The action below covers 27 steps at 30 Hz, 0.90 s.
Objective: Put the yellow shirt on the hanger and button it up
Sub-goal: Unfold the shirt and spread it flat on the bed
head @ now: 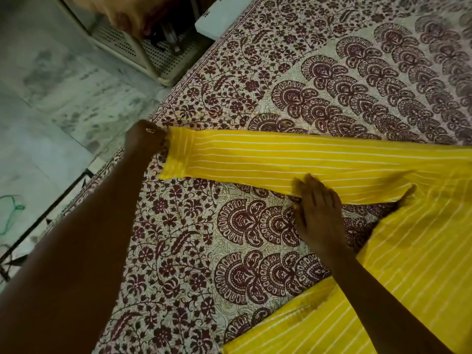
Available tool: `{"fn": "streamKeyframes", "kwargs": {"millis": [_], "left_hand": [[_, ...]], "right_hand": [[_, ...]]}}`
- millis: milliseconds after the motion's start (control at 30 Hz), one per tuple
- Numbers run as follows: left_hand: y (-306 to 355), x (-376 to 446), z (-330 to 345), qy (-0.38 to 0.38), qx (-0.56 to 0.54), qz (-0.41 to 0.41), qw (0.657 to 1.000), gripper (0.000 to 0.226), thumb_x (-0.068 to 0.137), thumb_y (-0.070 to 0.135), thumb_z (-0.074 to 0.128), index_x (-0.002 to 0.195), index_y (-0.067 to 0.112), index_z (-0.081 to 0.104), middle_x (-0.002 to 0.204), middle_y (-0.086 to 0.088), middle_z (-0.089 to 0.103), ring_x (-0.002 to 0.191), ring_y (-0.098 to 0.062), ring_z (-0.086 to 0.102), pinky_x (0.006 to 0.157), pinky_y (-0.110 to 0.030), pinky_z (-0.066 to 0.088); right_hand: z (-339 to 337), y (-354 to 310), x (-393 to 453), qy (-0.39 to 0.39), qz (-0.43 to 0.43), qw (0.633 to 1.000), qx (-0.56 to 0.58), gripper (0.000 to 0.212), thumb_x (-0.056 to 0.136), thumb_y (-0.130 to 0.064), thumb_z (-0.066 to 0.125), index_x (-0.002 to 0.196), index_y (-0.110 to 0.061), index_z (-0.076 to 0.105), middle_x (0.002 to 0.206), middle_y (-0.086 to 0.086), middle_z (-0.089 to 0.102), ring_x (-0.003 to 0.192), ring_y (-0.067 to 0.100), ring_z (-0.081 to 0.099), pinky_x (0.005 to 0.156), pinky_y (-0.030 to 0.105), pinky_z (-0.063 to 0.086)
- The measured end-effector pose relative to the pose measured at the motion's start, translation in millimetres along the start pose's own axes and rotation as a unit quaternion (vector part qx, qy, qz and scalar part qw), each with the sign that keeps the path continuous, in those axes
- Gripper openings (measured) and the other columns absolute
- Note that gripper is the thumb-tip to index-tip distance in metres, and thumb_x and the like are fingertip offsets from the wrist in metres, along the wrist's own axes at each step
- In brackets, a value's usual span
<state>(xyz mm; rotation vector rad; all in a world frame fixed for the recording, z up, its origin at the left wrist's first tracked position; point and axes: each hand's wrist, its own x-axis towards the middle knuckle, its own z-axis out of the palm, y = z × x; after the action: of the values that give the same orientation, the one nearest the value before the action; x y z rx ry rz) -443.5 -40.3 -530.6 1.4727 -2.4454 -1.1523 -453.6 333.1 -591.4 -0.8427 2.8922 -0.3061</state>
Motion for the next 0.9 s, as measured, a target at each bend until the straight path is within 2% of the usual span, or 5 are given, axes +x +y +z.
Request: {"fn": "streamKeyframes", "kwargs": {"millis": [100, 200, 367, 600, 900], "left_hand": [[-16, -17, 14, 0.106, -0.009, -0.049, 0.993, 0.030, 0.092, 0.028, 0.051, 0.113, 0.007, 0.059, 0.110, -0.008, 0.064, 0.098, -0.022, 0.062, 0.085, -0.033, 0.052], [-30, -38, 29, 0.134, 0.006, 0.078, 0.988, 0.043, 0.088, 0.031, 0.054, 0.126, 0.012, 0.049, 0.126, -0.019, 0.053, 0.113, -0.031, 0.052, 0.094, -0.040, 0.046], [-51, -65, 47, -0.069, 0.306, 0.286, 0.905, 0.059, 0.088, 0.059, 0.023, 0.142, 0.037, 0.023, 0.155, -0.004, 0.019, 0.140, -0.029, 0.020, 0.111, -0.053, 0.018], [-33, -76, 51, -0.064, 0.356, 0.170, 0.917, 0.051, 0.096, 0.043, 0.036, 0.144, 0.036, 0.020, 0.157, -0.009, 0.007, 0.143, -0.035, 0.008, 0.112, -0.060, 0.007], [38, -164, 132, -0.066, 0.300, 0.316, 0.898, 0.053, 0.089, 0.027, 0.056, 0.138, 0.017, 0.041, 0.151, -0.018, 0.025, 0.139, -0.036, 0.023, 0.110, -0.054, 0.017]], "right_hand": [[1, 1, 0, -0.002, 0.001, 1.000, 0.008, 0.052, 0.091, -0.033, 0.028, 0.135, -0.010, 0.045, 0.145, 0.014, 0.040, 0.133, 0.030, 0.038, 0.105, 0.046, 0.025], [2, 2, -1, -0.007, 0.007, 1.000, 0.015, 0.052, 0.091, -0.034, 0.027, 0.136, -0.012, 0.045, 0.147, 0.012, 0.038, 0.135, 0.029, 0.036, 0.106, 0.045, 0.025], [-3, -1, -5, -0.003, 0.028, 1.000, -0.003, 0.050, 0.091, -0.035, 0.030, 0.133, -0.015, 0.049, 0.143, 0.012, 0.045, 0.130, 0.030, 0.042, 0.102, 0.046, 0.023], [-20, 24, -32, -0.030, 0.151, 0.987, -0.050, 0.055, 0.084, -0.040, 0.032, 0.127, -0.015, 0.056, 0.133, 0.018, 0.054, 0.119, 0.041, 0.052, 0.102, 0.055, 0.033], [-48, 93, -110, -0.042, 0.181, 0.982, -0.034, 0.058, 0.083, -0.040, 0.033, 0.132, -0.012, 0.046, 0.133, 0.019, 0.053, 0.119, 0.036, 0.054, 0.094, 0.054, 0.044]]}}
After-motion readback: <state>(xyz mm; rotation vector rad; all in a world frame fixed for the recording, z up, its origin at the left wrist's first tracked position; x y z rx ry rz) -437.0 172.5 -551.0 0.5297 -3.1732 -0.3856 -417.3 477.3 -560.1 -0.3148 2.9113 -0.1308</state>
